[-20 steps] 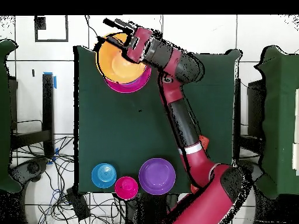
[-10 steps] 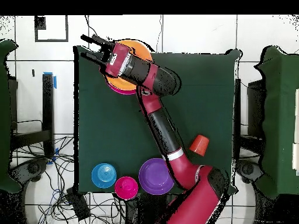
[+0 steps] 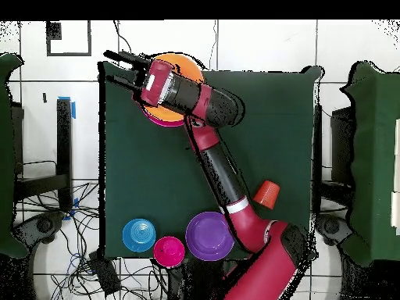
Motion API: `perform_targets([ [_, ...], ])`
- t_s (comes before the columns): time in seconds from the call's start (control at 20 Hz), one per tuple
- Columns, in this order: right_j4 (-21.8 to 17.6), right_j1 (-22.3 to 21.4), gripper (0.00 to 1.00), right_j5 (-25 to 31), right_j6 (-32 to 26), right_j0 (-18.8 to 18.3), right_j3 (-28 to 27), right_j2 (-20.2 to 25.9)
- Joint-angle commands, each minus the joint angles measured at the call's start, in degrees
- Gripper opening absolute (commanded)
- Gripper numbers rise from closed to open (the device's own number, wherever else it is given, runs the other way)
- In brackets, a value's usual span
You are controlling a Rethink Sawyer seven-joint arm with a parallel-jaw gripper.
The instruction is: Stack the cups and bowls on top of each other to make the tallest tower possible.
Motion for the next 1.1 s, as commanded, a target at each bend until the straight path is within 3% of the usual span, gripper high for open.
perform_targets([
  [0.05,-4.59,-7.01,1.0,-2.58,1.84,-0.09,-8.84,-9.0],
  [0.55,-11.89,-16.33,1.0,-11.6,11.52,-0.67,-6.23,-14.88],
  [0.85,-18.0,-30.71,1.0,-24.17,27.01,0.83,-4.24,-25.41],
  [1.1,-17.4,-45.27,1.0,-30.16,40.68,6.43,-3.64,-39.72],
])
